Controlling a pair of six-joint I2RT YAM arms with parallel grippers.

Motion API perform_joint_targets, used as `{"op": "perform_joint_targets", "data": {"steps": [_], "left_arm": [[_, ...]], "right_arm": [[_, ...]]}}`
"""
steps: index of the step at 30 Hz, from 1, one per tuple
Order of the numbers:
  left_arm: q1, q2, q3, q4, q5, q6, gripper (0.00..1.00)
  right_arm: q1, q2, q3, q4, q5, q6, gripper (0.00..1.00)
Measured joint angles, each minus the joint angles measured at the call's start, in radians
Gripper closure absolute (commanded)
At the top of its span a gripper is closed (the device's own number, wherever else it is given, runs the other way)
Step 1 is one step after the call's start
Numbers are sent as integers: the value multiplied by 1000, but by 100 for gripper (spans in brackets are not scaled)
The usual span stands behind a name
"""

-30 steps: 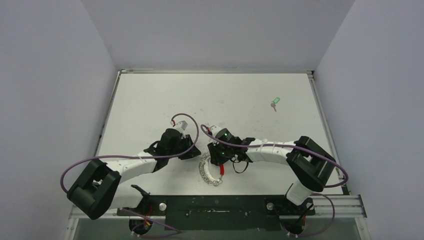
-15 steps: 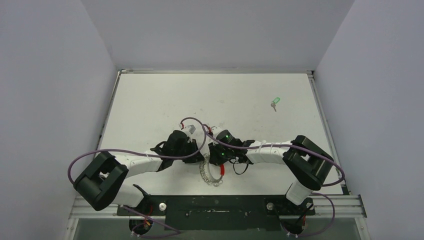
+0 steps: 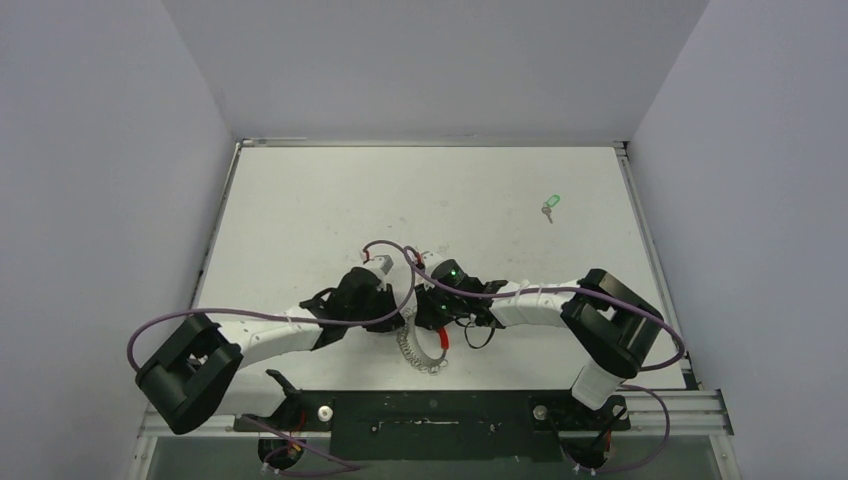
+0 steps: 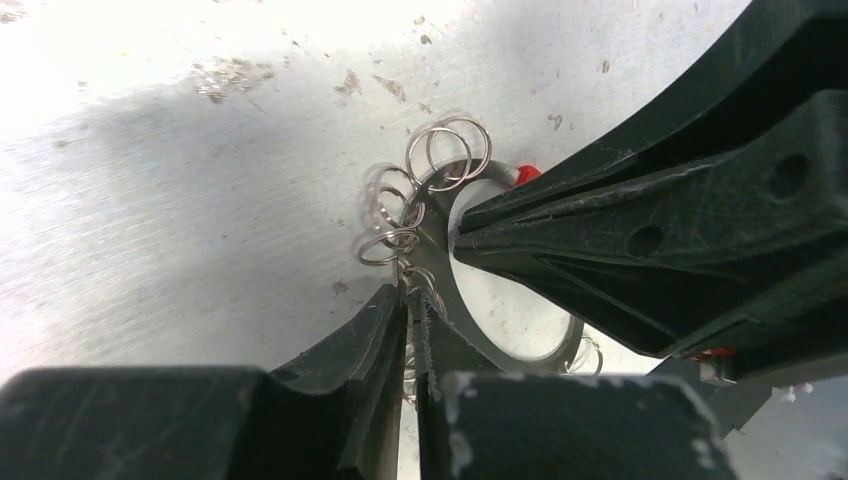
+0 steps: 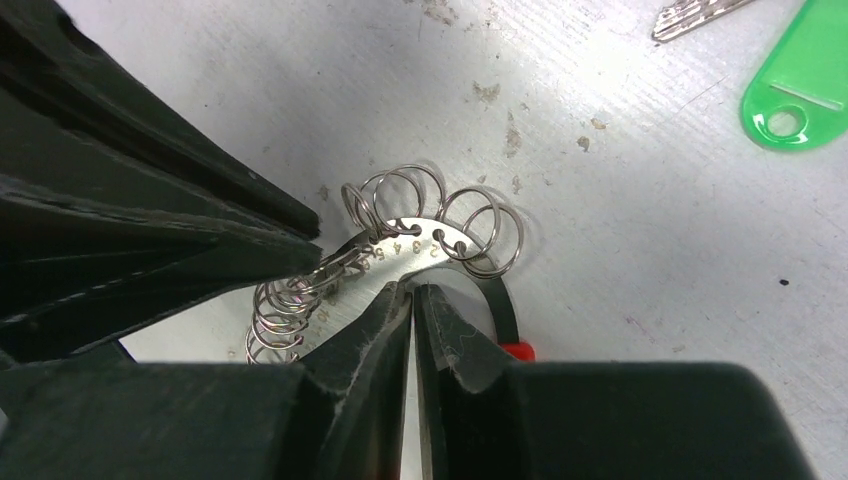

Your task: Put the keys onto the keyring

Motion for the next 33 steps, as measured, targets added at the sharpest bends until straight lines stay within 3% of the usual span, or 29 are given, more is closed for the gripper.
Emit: {"op": "perform_joint_targets", "data": {"steps": [4,12,20,28,33], "left_arm": [[-1,-100,-7,-50,-68,2,73],[1,-288,-46,-103,-212,-21,61],[34,-208,-40,-93,-207,-24,60],[87,-20,8,-11,-59,-21,62],[86,45,32,48,20,-18,69]], "right_arm": [[0,-3,0,-1,1,-5,88],[0,-40,-12,-48,2,-38,87],[0,-46,-8,-61,2,-60,87],[0,-21,30,-59,22,-56,88],[0,4,34,-54,40,-48,89]]}}
